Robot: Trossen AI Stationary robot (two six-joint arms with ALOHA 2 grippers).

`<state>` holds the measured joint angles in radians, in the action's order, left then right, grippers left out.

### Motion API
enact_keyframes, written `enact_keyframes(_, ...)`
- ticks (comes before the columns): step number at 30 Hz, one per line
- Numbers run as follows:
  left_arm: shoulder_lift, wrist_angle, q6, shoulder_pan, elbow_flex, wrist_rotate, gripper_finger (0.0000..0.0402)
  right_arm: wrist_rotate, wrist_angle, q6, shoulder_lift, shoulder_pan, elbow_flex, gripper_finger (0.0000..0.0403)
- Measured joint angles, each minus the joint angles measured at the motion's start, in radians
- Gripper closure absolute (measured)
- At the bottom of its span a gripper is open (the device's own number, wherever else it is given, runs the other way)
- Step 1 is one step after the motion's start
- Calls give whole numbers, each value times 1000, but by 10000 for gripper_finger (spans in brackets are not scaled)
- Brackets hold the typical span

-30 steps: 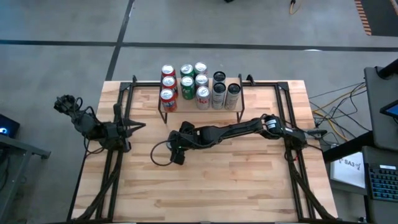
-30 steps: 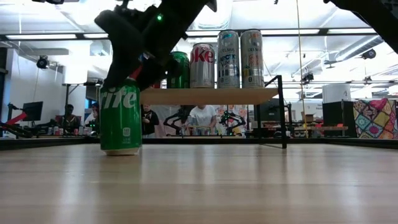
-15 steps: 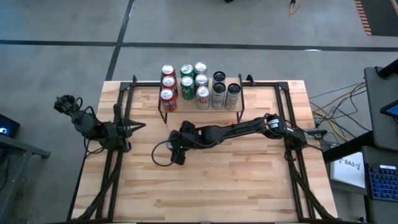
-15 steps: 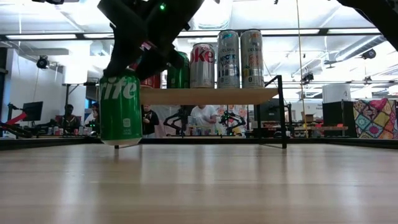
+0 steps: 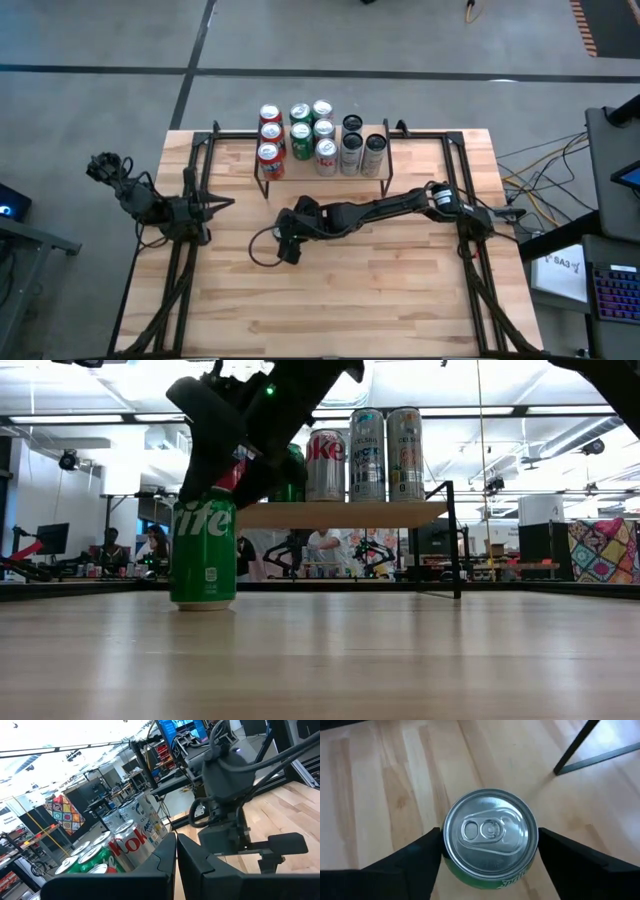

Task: Place canned beverage on shelf
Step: Put the green soda can on the shelf aligned with the other green soda can

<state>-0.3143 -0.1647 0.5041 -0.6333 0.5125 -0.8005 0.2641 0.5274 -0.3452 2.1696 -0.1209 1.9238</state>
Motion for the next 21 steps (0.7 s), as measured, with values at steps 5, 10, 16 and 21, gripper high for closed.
enact_keyframes(5, -3, 0, 0, 0, 0, 0, 402, -62, 22, -19, 9, 10, 0, 69)
enact_keyframes(10, -2, 0, 0, 0, 0, 0, 402, -62, 21, -3, 8, 12, 34, 50)
enact_keyframes(16, -4, 0, 0, 0, 0, 0, 402, -57, 26, 5, 6, 12, 52, 55)
enact_keyframes(21, -4, 0, 0, 0, 0, 0, 402, -55, 23, 8, 13, 14, 52, 57)
